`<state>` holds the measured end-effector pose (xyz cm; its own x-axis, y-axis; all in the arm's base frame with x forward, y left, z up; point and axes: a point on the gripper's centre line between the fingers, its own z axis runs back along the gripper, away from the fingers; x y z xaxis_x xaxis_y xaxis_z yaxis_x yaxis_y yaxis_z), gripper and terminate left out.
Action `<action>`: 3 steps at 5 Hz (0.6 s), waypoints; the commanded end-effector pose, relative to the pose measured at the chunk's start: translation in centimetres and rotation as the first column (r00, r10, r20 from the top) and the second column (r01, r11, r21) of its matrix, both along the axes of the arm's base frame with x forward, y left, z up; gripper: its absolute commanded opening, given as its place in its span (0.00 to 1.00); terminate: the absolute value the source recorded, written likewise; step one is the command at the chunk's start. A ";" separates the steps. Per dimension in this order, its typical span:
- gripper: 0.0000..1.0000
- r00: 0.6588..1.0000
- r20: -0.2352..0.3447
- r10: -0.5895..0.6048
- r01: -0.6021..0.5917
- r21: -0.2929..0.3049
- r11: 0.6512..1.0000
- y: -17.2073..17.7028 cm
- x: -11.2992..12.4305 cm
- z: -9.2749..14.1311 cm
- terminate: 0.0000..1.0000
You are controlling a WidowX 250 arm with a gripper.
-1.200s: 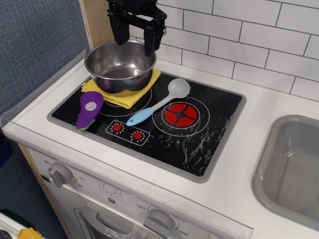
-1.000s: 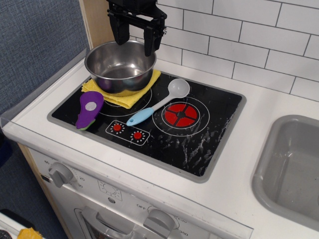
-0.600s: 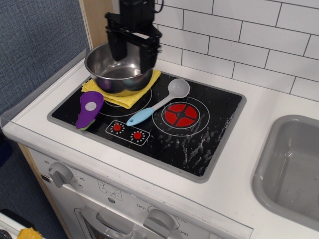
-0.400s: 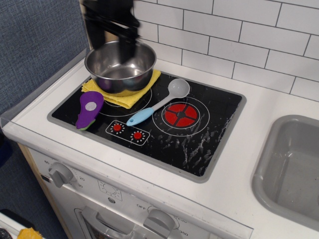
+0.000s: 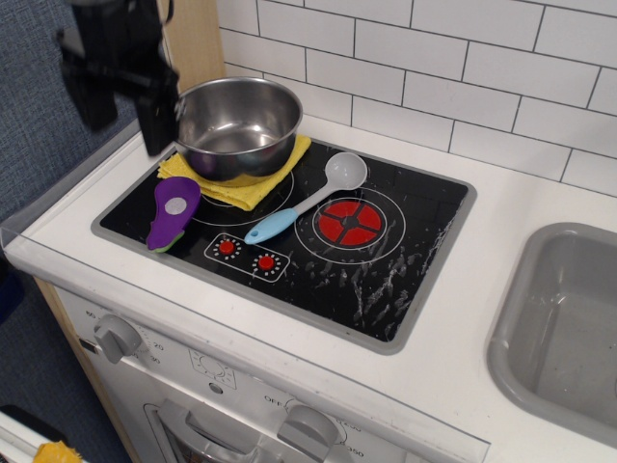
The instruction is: Move the purple eggplant to the right side of the right burner
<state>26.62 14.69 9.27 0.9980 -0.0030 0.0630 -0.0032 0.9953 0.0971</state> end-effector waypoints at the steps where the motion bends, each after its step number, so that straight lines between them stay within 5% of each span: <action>1: 1.00 0.998 -0.030 0.056 -0.056 -0.005 0.998 -0.1 -1.0 -2.8 0.00; 3: 1.00 0.994 -0.053 0.094 -0.093 0.007 0.996 -1.0 0.6 -5.3 0.00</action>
